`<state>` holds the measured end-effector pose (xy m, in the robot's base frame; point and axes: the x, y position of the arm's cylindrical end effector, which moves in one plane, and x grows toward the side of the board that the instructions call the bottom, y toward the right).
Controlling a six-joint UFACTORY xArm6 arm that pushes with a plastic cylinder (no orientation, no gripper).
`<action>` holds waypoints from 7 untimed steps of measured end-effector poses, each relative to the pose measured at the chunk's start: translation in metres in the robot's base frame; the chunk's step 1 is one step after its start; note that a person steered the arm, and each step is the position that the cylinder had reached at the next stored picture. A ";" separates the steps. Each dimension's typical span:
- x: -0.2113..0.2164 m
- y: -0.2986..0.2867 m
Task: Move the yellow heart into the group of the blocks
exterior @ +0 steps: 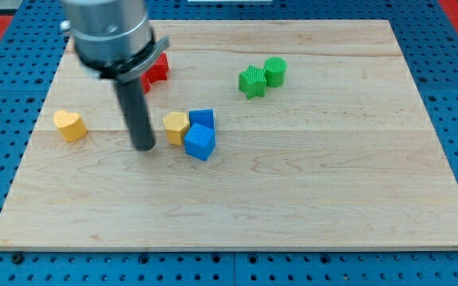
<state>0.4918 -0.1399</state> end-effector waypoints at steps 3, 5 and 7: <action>-0.044 -0.124; -0.053 -0.100; -0.064 -0.043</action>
<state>0.4274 -0.1829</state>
